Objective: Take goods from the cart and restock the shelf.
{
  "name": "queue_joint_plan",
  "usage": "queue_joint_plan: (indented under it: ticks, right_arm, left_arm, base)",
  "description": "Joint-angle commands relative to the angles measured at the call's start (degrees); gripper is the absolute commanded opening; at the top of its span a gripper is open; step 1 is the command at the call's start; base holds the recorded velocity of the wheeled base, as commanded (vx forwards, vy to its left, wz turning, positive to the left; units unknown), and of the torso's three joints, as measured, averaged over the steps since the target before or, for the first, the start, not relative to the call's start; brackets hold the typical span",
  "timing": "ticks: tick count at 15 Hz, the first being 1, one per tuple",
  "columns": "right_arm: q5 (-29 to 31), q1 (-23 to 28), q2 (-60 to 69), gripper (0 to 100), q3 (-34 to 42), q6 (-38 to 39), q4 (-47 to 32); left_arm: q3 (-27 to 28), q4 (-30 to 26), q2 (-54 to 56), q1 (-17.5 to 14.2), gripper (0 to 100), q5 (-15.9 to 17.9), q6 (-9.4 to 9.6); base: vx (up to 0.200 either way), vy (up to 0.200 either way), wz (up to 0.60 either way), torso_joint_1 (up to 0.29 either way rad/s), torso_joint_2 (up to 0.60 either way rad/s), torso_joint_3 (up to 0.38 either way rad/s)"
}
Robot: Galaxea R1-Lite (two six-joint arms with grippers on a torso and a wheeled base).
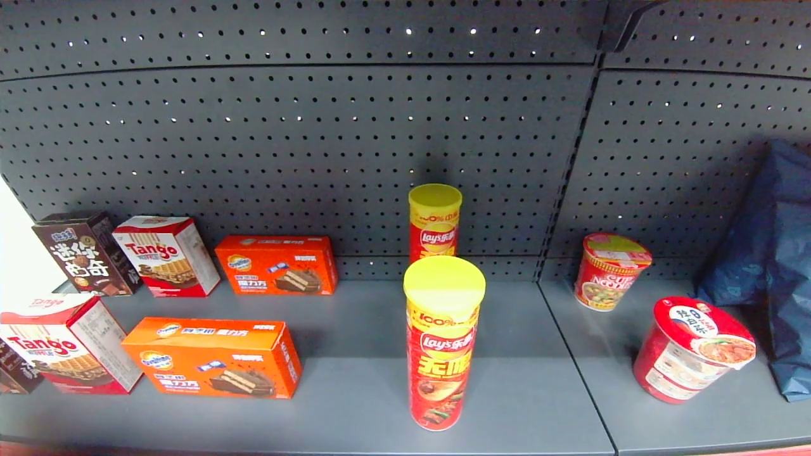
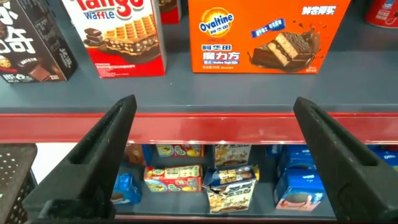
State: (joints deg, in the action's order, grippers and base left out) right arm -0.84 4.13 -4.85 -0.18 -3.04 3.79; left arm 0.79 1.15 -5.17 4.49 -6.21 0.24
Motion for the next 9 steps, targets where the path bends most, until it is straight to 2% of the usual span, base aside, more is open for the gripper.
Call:
queue_joint_plan:
  ticks: [1, 5, 8, 9]
  right_arm:
    - [0.0, 0.0, -0.2, 100, 0.0, 0.0, 0.0]
    - [0.1, 0.0, -0.2, 100, 0.0, 0.2, 0.1]
    - [0.4, 0.0, -0.2, 100, 0.0, 0.9, 0.0]
    - [1.5, 0.0, -0.2, 100, 0.0, 0.7, 0.1]
  left_arm:
    - [0.0, 0.0, -0.2, 0.0, 100, 0.0, 0.02]
    - [0.0, 0.1, -0.2, 0.0, 100, -0.2, -0.68]
    - [0.0, 0.1, -0.2, 0.0, 100, -0.1, -0.16]
    - [0.0, 0.0, -0.2, 0.0, 100, -1.6, 0.37]
  base:
    - [0.0, 0.0, 0.0, 0.0, 0.0, 0.0]
    - [0.0, 0.0, 0.0, 0.0, 0.0, 0.0]
    - [0.0, 0.0, 0.0, 0.0, 0.0, 0.0]
    - [0.0, 0.0, 0.0, 0.0, 0.0, 0.0]
